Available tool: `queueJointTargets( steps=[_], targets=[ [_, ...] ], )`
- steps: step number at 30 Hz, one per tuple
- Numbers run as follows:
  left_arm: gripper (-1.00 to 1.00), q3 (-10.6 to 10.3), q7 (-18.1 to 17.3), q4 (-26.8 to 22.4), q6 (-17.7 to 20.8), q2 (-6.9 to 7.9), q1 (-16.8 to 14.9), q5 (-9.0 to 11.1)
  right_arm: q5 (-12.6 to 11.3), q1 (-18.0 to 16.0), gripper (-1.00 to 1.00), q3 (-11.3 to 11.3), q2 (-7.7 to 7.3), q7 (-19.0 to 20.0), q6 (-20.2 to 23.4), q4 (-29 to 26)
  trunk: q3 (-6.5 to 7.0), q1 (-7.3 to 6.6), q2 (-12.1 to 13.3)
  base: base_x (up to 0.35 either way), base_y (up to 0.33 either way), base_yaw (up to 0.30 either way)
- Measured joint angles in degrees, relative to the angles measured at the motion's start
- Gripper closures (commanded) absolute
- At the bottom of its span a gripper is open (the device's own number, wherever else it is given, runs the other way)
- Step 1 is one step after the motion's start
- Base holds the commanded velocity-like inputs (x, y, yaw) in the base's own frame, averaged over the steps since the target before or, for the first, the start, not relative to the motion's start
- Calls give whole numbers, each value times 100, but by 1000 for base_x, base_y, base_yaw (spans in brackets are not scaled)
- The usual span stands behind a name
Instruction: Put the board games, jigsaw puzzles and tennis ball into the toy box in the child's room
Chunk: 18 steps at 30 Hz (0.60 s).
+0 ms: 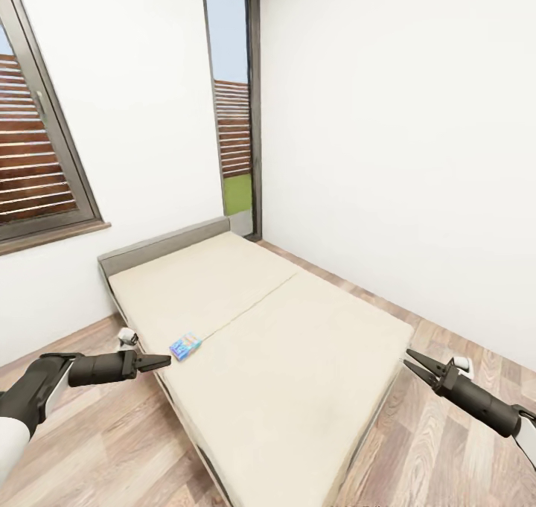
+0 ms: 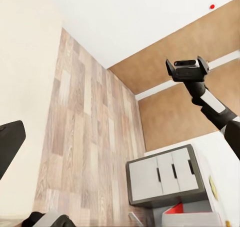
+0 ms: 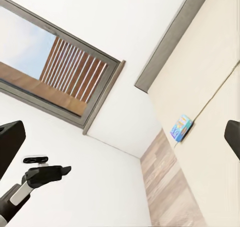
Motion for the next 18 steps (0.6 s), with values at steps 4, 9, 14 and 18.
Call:
queueJointTargets(
  steps=[4, 9, 14, 18],
  targets=[
    [-100, 0, -1, 0, 0, 0, 0, -1, -3, 0, -100, 0, -5, 0, 0, 3, 22, 0, 0, 0, 175, -228],
    [-100, 1, -1, -1, 0, 1, 0, -2, -8, 0, -100, 1, -2, 0, 0, 4, 50, 0, 0, 0, 222, -228],
    [-100, 0, 0, 0, 0, 2, 0, 1, -4, 0, -100, 0, -5, 0, 1, 2, 78, 0, 0, 0, 127, -228],
    [-100, -1, 1, 1, 0, 1, 0, 1, -3, 0, -100, 0, -2, 0, 1, 1, 101, 0, 0, 5, 39, -228]
  ],
)
